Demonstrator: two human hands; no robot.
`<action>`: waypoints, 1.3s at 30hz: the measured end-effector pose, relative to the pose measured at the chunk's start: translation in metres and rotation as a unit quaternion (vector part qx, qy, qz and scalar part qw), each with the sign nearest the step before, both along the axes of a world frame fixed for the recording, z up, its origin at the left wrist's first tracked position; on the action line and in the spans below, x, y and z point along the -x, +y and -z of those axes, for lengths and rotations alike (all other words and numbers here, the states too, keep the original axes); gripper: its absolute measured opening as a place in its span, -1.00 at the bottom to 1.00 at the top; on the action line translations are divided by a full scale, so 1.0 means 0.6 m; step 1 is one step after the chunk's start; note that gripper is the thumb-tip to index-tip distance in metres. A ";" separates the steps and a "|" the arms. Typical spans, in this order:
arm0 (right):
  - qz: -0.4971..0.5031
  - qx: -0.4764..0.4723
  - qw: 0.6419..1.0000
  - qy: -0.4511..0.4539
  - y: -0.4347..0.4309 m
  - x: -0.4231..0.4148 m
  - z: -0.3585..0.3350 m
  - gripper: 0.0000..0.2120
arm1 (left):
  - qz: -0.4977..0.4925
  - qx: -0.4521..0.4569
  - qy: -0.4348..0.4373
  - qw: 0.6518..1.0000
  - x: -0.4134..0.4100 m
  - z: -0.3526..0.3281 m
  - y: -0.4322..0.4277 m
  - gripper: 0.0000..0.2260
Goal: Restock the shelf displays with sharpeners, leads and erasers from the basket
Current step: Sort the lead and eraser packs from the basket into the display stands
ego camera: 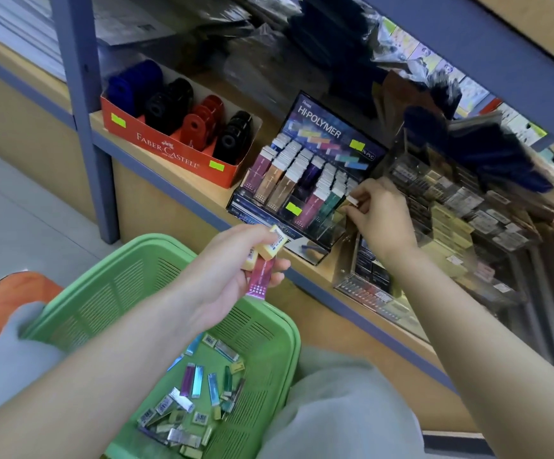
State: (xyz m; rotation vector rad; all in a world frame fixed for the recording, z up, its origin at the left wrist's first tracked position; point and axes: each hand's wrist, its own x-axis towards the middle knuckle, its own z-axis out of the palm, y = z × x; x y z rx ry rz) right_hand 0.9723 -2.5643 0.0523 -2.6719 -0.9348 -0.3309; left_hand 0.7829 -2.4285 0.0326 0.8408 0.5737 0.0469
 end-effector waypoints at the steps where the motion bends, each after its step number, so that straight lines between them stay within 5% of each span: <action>1: 0.005 -0.002 1.000 0.001 0.002 0.001 0.001 -0.79 | 0.000 0.003 0.000 1.000 0.000 0.002 0.001 -0.92; 6: -0.011 -0.050 0.999 -0.004 0.006 0.033 -0.001 -0.78 | 0.029 -0.053 -0.027 0.998 0.013 0.001 -0.001 -0.83; 12: -0.234 -0.073 0.950 0.194 -0.011 0.131 -0.004 -0.58 | 0.060 -0.117 -0.022 0.991 0.008 0.004 -0.009 -0.83; 19: -0.248 -0.079 0.957 0.127 -0.051 0.162 0.028 -0.75 | 0.123 -0.126 -0.017 0.984 0.011 0.006 -0.034 -0.79; 24: -0.173 -0.115 0.970 0.124 -0.092 0.171 0.025 -0.81 | 0.150 -0.100 -0.031 0.983 0.013 0.020 -0.053 -0.77; 31: 0.072 -0.247 0.955 0.150 -0.192 0.105 -0.005 -0.87 | 0.134 -0.077 -0.016 0.988 0.006 0.038 -0.063 -0.79; 39: 0.188 -0.030 0.969 0.157 -0.271 0.044 0.011 -0.90 | 0.127 -0.086 -0.006 0.988 0.000 0.050 -0.078 -0.83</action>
